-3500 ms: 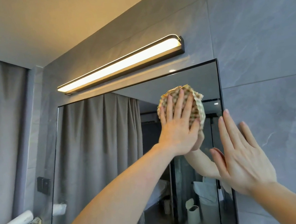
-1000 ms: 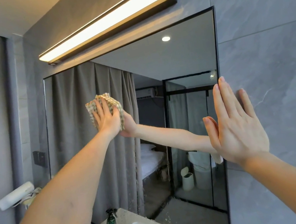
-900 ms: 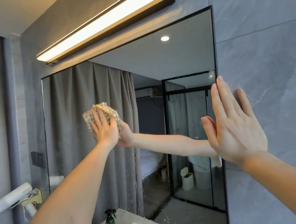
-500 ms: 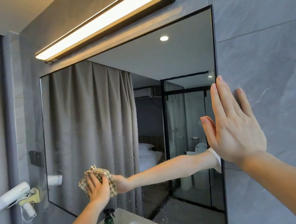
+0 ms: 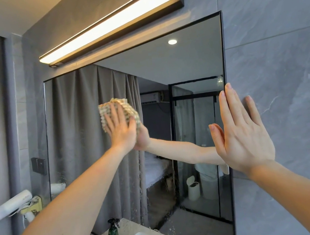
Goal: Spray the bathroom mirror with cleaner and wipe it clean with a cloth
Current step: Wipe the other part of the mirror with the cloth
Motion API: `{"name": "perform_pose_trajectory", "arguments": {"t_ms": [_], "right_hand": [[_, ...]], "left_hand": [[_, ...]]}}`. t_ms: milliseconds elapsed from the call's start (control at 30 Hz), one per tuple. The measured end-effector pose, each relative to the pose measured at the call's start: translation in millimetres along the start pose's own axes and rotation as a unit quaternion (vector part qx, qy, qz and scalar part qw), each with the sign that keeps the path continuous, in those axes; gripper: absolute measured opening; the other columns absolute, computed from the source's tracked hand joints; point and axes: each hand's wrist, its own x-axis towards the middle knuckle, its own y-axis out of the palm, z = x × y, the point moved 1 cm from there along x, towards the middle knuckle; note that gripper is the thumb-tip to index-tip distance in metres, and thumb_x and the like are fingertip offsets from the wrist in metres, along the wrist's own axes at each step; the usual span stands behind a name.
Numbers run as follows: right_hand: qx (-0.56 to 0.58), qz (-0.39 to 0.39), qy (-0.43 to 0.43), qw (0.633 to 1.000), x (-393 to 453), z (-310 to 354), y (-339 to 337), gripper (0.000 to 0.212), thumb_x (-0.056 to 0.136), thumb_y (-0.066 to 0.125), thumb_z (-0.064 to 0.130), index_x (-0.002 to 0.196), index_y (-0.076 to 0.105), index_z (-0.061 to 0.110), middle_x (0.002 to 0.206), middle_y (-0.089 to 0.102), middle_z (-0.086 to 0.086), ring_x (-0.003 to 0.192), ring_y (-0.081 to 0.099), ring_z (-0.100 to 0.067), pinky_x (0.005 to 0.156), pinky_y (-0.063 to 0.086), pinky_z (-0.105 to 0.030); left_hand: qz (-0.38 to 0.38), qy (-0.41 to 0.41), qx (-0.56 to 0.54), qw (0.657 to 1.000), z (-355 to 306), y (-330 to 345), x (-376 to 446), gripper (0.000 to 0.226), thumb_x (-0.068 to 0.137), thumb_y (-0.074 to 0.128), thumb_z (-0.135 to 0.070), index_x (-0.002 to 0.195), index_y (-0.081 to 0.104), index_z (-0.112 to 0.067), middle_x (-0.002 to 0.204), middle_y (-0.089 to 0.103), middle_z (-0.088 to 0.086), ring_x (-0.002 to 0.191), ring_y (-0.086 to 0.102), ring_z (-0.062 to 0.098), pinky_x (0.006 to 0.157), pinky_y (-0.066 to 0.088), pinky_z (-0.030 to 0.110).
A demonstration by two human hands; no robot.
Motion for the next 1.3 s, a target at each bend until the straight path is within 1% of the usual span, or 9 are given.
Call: {"name": "perform_pose_trajectory", "arguments": {"t_ms": [133, 267, 467, 533, 733, 833, 967, 1133, 1300], "right_hand": [[0.008, -0.003, -0.001, 1.000, 0.1, 1.3, -0.5, 0.076, 0.107, 0.038, 0.036, 0.165, 0.015, -0.005, 0.176, 0.007, -0.022, 0.164, 0.016, -0.031, 0.134, 0.010, -0.053], [0.013, 0.004, -0.002, 1.000, -0.6, 0.4, 0.3, 0.076, 0.107, 0.037, 0.037, 0.165, 0.013, -0.005, 0.176, 0.006, -0.021, 0.164, 0.014, -0.030, 0.134, 0.010, -0.053], [0.011, 0.006, -0.002, 1.000, 0.0, -0.2, -0.5, 0.075, 0.108, 0.037, 0.037, 0.166, 0.013, -0.005, 0.176, 0.006, -0.021, 0.165, 0.013, -0.029, 0.134, 0.010, -0.053], [0.010, 0.006, 0.000, 1.000, -0.4, -0.4, -0.5, 0.075, 0.108, 0.037, 0.037, 0.166, 0.013, -0.005, 0.176, 0.006, -0.021, 0.165, 0.014, -0.029, 0.133, 0.011, -0.054], [0.005, 0.001, 0.001, 1.000, -1.0, -0.4, 0.2, 0.075, 0.108, 0.038, 0.036, 0.166, 0.014, -0.004, 0.176, 0.007, -0.021, 0.164, 0.015, -0.029, 0.133, 0.012, -0.053], [0.004, -0.001, 0.001, 1.000, -1.1, -0.6, 0.8, 0.074, 0.108, 0.038, 0.036, 0.166, 0.015, -0.005, 0.176, 0.008, -0.021, 0.164, 0.016, -0.029, 0.133, 0.013, -0.053], [0.001, -0.003, 0.000, 1.000, -0.1, -0.4, 1.1, 0.075, 0.108, 0.038, 0.037, 0.165, 0.015, -0.005, 0.176, 0.007, -0.022, 0.164, 0.018, -0.031, 0.133, 0.013, -0.054], [0.000, 0.005, -0.001, 1.000, -0.5, 0.0, -0.2, 0.075, 0.108, 0.036, 0.038, 0.166, 0.014, -0.004, 0.177, 0.005, -0.021, 0.164, 0.017, -0.030, 0.133, 0.012, -0.054], [0.003, 0.000, 0.000, 1.000, 0.6, 1.5, -1.4, 0.075, 0.107, 0.039, 0.036, 0.165, 0.017, -0.005, 0.176, 0.009, -0.022, 0.163, 0.019, -0.031, 0.133, 0.012, -0.053]], "left_hand": [[-0.011, 0.156, 0.067, 0.985, -45.1, 16.6, -40.2, 0.077, 0.102, 0.016, -0.056, 0.166, -0.019, -0.029, 0.174, -0.026, -0.004, 0.161, -0.025, 0.029, 0.130, -0.004, 0.061], [0.036, 0.311, 0.149, 0.938, -86.2, 36.8, -100.4, 0.081, 0.106, 0.026, -0.057, 0.167, -0.015, -0.023, 0.174, -0.026, 0.006, 0.158, -0.028, 0.038, 0.128, -0.004, 0.067], [0.024, 0.370, 0.155, 0.916, -81.5, 41.8, -107.3, 0.080, 0.106, 0.036, -0.053, 0.170, -0.001, -0.022, 0.177, -0.014, 0.007, 0.161, -0.019, 0.041, 0.128, 0.000, 0.067], [0.009, 0.333, 0.149, 0.931, -68.3, 36.6, -88.7, 0.077, 0.106, 0.029, -0.051, 0.169, -0.005, -0.021, 0.177, -0.016, 0.006, 0.161, -0.020, 0.037, 0.129, -0.003, 0.063], [0.005, 0.069, 0.065, 0.996, 30.9, 11.6, -10.5, 0.078, 0.101, 0.016, -0.048, 0.168, -0.009, -0.017, 0.174, -0.023, 0.001, 0.161, -0.021, 0.029, 0.131, -0.011, 0.047], [0.024, -0.081, 0.024, 0.996, 99.1, 5.1, 1.7, 0.075, 0.106, 0.018, -0.046, 0.168, -0.008, -0.012, 0.175, -0.021, 0.006, 0.162, -0.019, 0.027, 0.131, -0.013, 0.044], [0.053, -0.206, 0.012, 0.977, 152.0, 13.2, -21.7, 0.069, 0.114, 0.027, -0.039, 0.167, -0.008, -0.012, 0.176, -0.018, 0.007, 0.163, -0.016, 0.027, 0.130, -0.013, 0.039], [0.066, -0.215, -0.008, 0.974, 134.1, 10.1, -35.8, 0.071, 0.112, 0.023, -0.046, 0.167, -0.012, -0.018, 0.174, -0.024, -0.003, 0.163, -0.017, 0.030, 0.132, -0.009, 0.046], [0.035, 0.006, 0.044, 0.998, 67.1, 10.0, -31.4, 0.077, 0.105, 0.019, -0.052, 0.163, -0.025, -0.025, 0.167, -0.038, -0.005, 0.159, -0.029, 0.024, 0.131, -0.013, 0.048]]}}
